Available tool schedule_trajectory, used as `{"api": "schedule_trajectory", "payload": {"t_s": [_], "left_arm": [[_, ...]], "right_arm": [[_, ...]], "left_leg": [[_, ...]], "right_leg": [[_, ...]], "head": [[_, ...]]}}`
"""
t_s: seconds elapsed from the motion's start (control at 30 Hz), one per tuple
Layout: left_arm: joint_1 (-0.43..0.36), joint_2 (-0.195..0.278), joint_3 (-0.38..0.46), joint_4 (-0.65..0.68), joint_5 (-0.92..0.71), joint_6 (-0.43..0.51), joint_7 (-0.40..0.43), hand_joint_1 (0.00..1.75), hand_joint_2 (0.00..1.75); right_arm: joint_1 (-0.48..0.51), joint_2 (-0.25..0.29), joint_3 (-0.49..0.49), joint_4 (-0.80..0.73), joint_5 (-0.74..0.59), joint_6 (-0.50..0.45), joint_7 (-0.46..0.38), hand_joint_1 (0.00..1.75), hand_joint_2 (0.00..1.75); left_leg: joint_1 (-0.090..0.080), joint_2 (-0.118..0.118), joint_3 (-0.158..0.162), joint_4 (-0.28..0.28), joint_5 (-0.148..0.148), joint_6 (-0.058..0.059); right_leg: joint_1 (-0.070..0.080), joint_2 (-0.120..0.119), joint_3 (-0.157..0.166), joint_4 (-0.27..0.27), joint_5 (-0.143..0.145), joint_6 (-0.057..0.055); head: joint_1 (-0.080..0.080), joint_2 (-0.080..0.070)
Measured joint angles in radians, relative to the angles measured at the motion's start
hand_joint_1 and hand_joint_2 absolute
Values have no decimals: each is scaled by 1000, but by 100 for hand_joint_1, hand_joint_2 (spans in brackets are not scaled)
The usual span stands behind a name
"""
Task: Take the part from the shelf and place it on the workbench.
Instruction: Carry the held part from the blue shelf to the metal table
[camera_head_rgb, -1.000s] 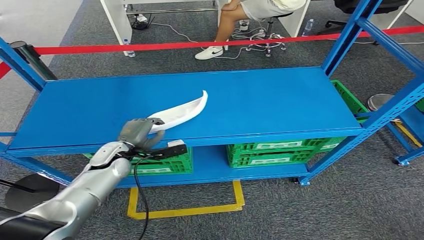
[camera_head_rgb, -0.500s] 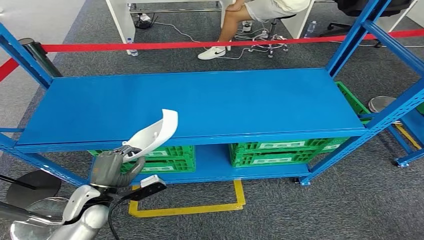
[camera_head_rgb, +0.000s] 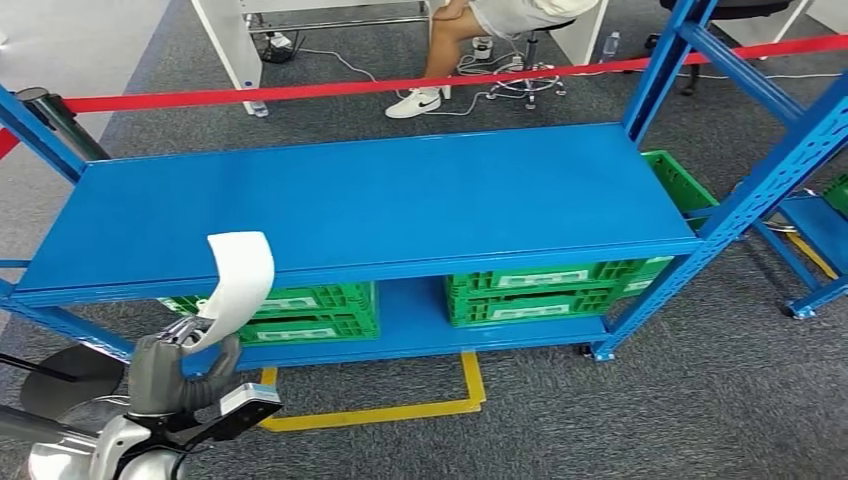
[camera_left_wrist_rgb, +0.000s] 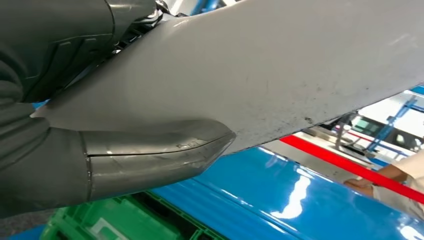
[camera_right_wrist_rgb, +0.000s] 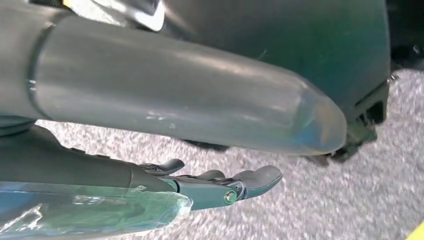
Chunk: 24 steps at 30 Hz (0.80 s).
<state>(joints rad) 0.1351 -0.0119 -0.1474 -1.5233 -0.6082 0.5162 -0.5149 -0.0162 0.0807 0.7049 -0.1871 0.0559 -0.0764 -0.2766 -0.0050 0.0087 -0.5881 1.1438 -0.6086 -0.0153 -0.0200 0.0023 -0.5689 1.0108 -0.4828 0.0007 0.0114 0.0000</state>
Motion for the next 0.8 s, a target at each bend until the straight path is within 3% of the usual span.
{"api": "schedule_trajectory", "payload": {"t_s": [0.07,0.1,0.13,0.2,0.27,0.3,0.37,0.4,0.43,0.53,0.57,0.6,0.63,0.7,0.77,0.8], "left_arm": [[12,-2,12,-3,12,3,-6,143,175],[18,-3,18,-5,18,4,-7,143,175],[23,-5,24,-6,23,6,-8,143,175],[27,-8,36,-11,35,8,-8,143,175],[30,-14,50,-18,50,8,-9,143,175],[33,-17,57,-20,57,9,-10,143,175],[39,-24,69,-23,65,9,-11,143,175],[41,-26,73,-23,67,9,-11,143,175],[43,-29,76,-24,70,9,-12,143,175],[51,-40,90,-27,83,9,-14,143,175],[54,-44,95,-27,88,9,-15,143,175],[58,-48,101,-27,94,9,-17,143,175],[61,-51,107,-27,100,8,-18,143,175],[65,-58,119,-27,113,4,-20,143,175],[65,-65,129,-27,123,-2,-21,143,175],[65,-67,133,-27,126,-5,-22,143,175]], "right_arm": [[1,0,-3,1,0,4,0,0,0],[2,0,-4,2,0,6,0,0,0],[2,0,-5,3,0,7,0,0,0],[3,0,-6,4,0,11,0,0,0],[3,0,-7,4,0,16,-1,0,0],[3,0,-8,5,0,17,-1,0,0],[5,0,-9,5,0,18,-1,0,0],[6,0,-9,6,0,19,-1,0,0],[8,0,-10,7,0,19,-2,0,0],[9,-1,-11,9,0,19,-2,0,0],[9,-1,-11,9,0,19,-3,0,0],[9,-1,-11,9,0,19,-3,0,0],[9,-1,-11,9,0,20,-3,0,0],[11,-1,-11,9,0,21,-5,0,0],[11,-2,-11,9,0,23,-9,0,0],[11,-2,-11,9,0,23,-10,0,0]], "left_leg": [[3,0,-36,114,-57,-4],[4,0,-34,131,-55,-3],[4,0,-15,109,-34,0],[3,-1,67,-20,27,9],[0,-3,136,-141,54,17],[-2,-4,148,-167,55,20],[-3,-4,140,-175,67,28],[-2,-2,132,-177,76,35],[0,-1,121,-180,88,43],[0,-1,81,-181,120,55],[-2,-2,66,-181,132,54],[-4,-5,51,-179,143,54],[-6,-9,37,-178,154,53],[-9,-22,14,-176,173,49],[-12,-37,-1,-173,191,43],[-11,-44,-6,-172,201,39]], "right_leg": [[3,-1,-16,1,12,-5],[5,-2,-24,1,18,-5],[6,-1,-32,2,24,-4],[10,-1,-44,3,36,0],[13,0,-52,4,50,9],[14,0,-54,3,58,14],[13,-1,-57,-1,71,26],[11,-1,-63,4,63,31],[10,-1,-73,22,37,36],[9,-1,-117,180,-106,45],[10,-1,-123,238,-131,46],[10,-1,-118,272,-132,46],[10,-1,-97,275,-111,44],[13,16,-5,174,-56,32],[14,48,108,15,-55,19],[16,59,139,-39,-67,16]], "head": [[-1,0],[-1,0],[-1,0],[-1,0],[1,0],[0,0],[-1,0],[-2,0],[-2,0],[1,0],[1,0],[1,0],[1,0],[1,0],[0,0],[0,0]]}}
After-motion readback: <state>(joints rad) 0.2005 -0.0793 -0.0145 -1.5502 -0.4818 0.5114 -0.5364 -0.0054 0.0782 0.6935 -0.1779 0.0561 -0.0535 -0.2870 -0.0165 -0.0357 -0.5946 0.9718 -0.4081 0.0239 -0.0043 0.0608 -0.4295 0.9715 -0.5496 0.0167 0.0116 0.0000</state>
